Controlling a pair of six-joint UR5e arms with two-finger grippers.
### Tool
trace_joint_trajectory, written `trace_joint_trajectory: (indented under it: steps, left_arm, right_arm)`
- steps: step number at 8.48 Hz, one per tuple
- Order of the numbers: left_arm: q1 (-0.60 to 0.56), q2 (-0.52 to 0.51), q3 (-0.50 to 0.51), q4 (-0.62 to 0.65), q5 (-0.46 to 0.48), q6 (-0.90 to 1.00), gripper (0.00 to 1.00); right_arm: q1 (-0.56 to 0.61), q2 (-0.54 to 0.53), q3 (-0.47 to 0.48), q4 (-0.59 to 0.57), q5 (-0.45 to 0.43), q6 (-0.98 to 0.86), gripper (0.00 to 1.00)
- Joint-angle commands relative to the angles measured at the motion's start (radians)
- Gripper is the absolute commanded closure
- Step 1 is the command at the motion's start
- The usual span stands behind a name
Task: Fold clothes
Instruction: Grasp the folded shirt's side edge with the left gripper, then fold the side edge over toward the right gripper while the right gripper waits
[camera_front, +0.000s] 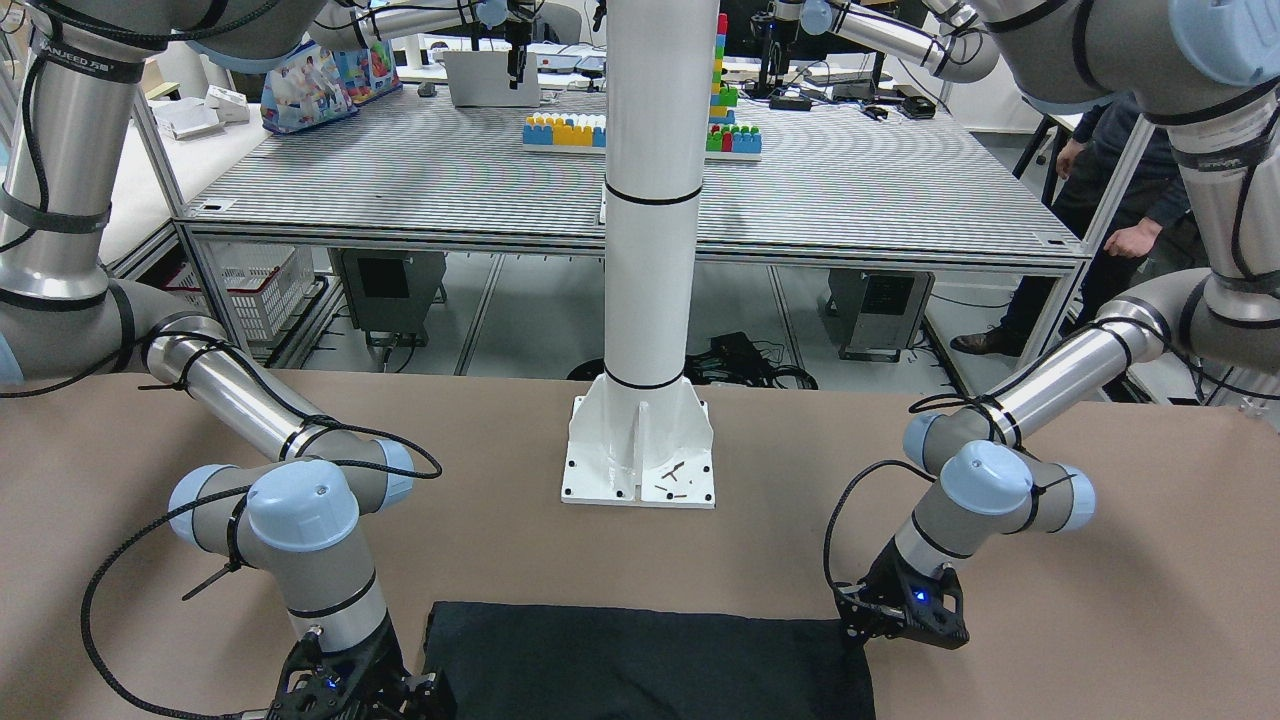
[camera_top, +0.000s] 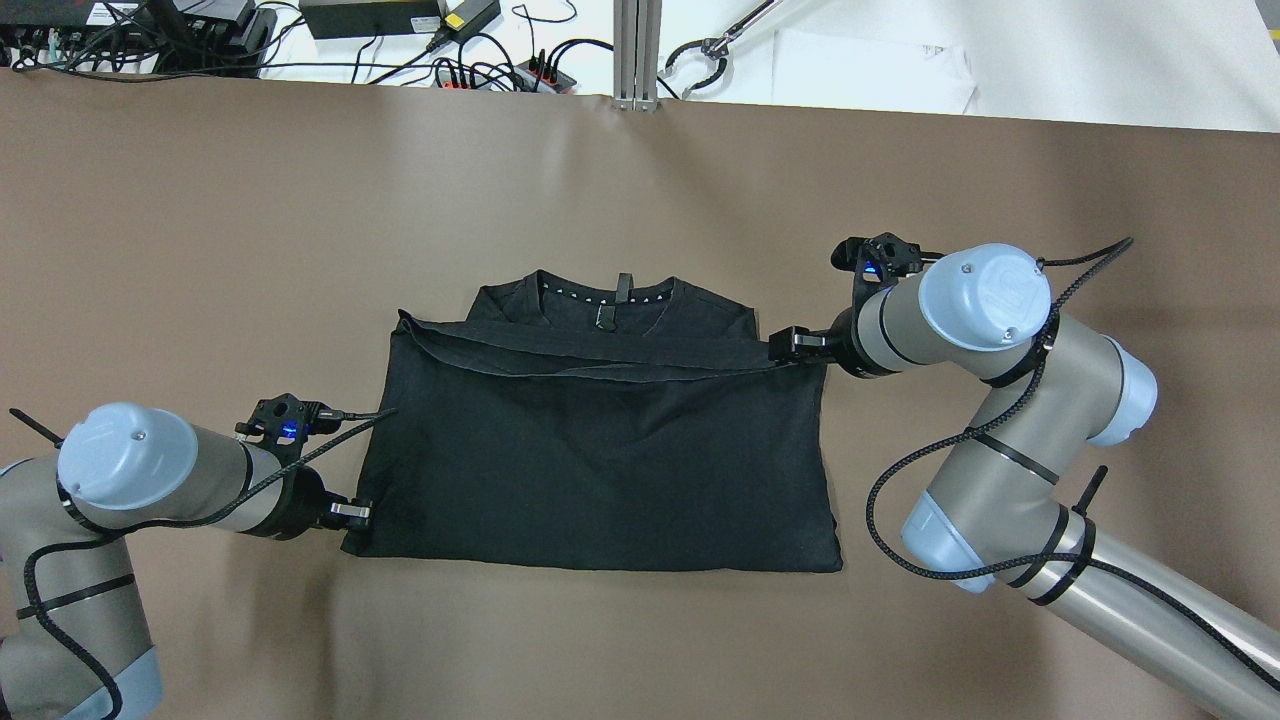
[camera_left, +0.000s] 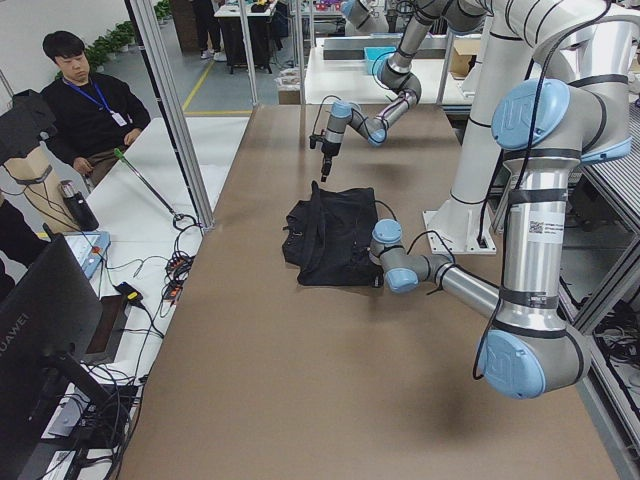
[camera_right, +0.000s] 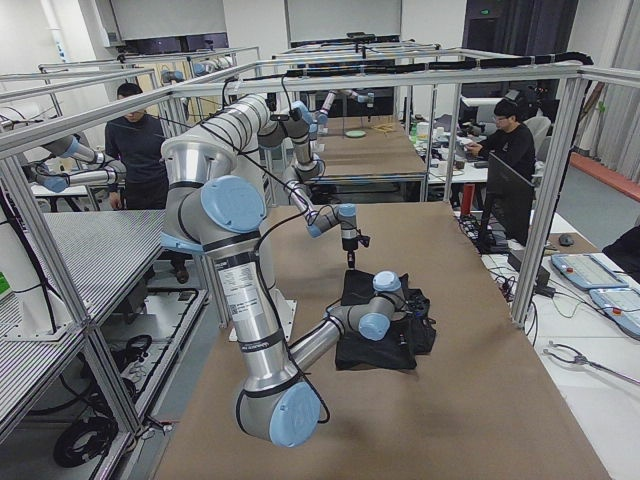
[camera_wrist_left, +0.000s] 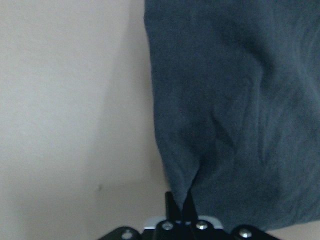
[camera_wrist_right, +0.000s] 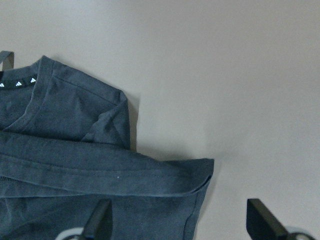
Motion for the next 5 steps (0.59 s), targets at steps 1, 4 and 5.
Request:
trace_joint_trajectory:
  steps: [1,4,5]
  left_arm:
    - [-0.148,-0.072,0.116,0.014,-0.002,0.112,1.0]
    - [-0.327,-0.397,0.493,0.013,-0.007,0.251,1.0]
    - [-0.362,-0.536,0.643,0.011,-0.007,0.27,1.0]
  right_arm:
    - [0.0,0.0,0.0,0.0,0.0,0.0,0.06]
    - [0.0,0.0,-0.004,0.0,-0.001,0.0,0.06]
    - [0.0,0.0,-0.005,0.0,-0.001,0.0,0.06]
